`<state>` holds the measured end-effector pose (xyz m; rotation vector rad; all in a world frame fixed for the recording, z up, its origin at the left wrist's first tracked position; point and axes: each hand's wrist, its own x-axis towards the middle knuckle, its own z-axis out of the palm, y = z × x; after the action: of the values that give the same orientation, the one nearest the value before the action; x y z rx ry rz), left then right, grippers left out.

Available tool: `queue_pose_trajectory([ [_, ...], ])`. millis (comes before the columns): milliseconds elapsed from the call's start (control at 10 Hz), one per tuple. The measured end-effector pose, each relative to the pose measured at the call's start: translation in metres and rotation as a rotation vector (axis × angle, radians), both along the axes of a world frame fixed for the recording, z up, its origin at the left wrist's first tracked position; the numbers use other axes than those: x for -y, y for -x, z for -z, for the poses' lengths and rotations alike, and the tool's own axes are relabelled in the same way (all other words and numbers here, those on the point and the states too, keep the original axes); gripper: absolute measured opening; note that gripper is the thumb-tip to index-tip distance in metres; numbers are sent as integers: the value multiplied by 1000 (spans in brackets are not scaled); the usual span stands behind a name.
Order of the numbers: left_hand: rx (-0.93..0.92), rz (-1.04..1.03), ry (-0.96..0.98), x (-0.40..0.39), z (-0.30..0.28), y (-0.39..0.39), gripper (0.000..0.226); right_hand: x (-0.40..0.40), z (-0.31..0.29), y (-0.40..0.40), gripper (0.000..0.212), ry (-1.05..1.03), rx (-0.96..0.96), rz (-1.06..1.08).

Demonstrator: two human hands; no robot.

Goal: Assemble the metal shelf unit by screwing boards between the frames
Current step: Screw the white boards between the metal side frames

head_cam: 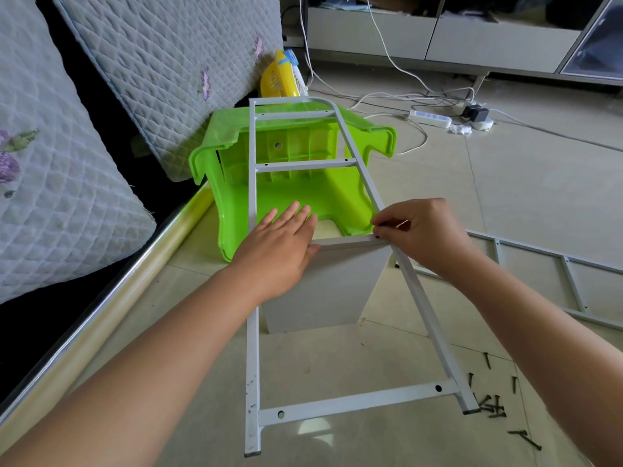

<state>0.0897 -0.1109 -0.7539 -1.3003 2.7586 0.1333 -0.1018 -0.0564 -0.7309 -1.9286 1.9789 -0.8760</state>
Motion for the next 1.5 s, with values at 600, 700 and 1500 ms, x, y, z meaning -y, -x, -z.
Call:
queue_pose_trajectory([
  [600,17,6,15,-1,-2,0,55,10,-22,-4,19,-262,-862,-255],
  [700,16,6,13,-2,-1,0,55,11,-22,-5,18,-254,-887,-276],
  [1500,36,-9,-27,-4,-5,1,57,4,-26,20,35,-368,-614,-112],
])
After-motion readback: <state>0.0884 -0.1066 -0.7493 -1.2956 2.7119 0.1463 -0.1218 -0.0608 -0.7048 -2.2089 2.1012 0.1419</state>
